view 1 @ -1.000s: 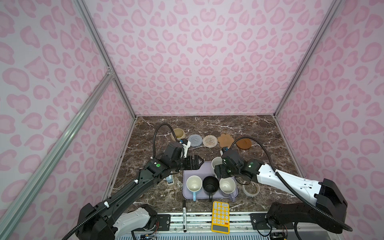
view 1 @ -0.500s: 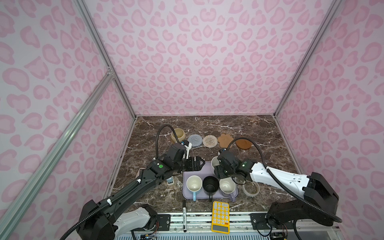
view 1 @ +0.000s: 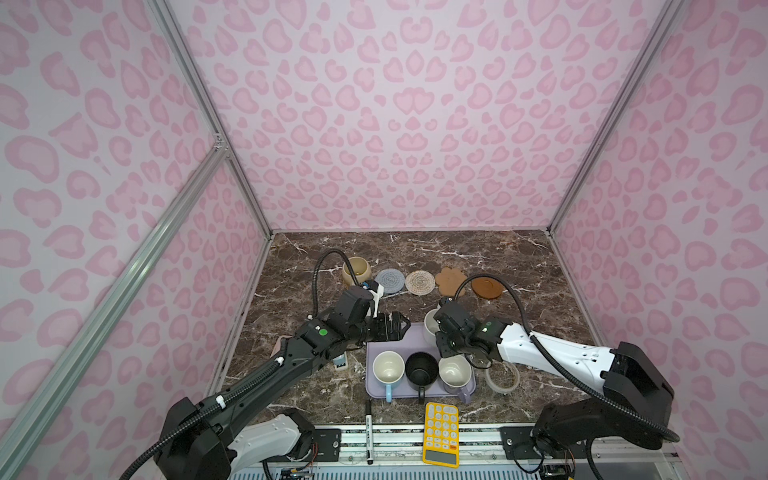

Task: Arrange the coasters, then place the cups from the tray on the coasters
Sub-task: 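Carry the white speckled mug with the right gripper toward the beige mug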

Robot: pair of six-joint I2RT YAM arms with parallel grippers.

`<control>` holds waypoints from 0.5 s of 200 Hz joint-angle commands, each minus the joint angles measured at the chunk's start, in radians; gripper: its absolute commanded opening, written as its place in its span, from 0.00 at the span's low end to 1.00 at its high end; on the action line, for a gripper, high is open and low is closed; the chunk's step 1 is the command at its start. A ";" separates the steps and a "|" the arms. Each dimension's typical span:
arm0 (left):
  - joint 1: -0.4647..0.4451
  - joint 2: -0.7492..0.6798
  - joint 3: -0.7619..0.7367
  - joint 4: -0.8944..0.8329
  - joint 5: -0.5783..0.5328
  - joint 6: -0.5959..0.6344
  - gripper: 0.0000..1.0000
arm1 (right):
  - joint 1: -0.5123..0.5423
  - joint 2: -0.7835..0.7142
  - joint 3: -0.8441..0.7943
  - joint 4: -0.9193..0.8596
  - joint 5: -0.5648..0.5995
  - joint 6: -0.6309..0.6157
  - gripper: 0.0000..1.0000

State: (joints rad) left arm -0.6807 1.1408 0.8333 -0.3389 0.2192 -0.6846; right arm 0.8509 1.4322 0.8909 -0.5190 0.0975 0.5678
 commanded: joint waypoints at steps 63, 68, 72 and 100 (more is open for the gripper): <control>-0.006 0.030 -0.001 0.099 -0.011 -0.036 0.96 | -0.002 -0.024 -0.022 0.056 0.072 -0.015 0.23; -0.007 0.029 -0.002 0.104 -0.013 -0.038 0.96 | -0.001 -0.022 -0.022 0.056 0.074 -0.017 0.21; -0.008 0.027 -0.002 0.105 -0.014 -0.039 0.96 | -0.003 -0.019 -0.021 0.054 0.076 -0.017 0.20; -0.010 0.021 -0.006 0.115 -0.028 -0.047 0.97 | -0.002 -0.018 -0.024 0.061 0.078 -0.021 0.06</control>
State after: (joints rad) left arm -0.6891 1.1713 0.8333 -0.2726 0.2111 -0.7147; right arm 0.8505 1.4109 0.8715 -0.5106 0.1215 0.5526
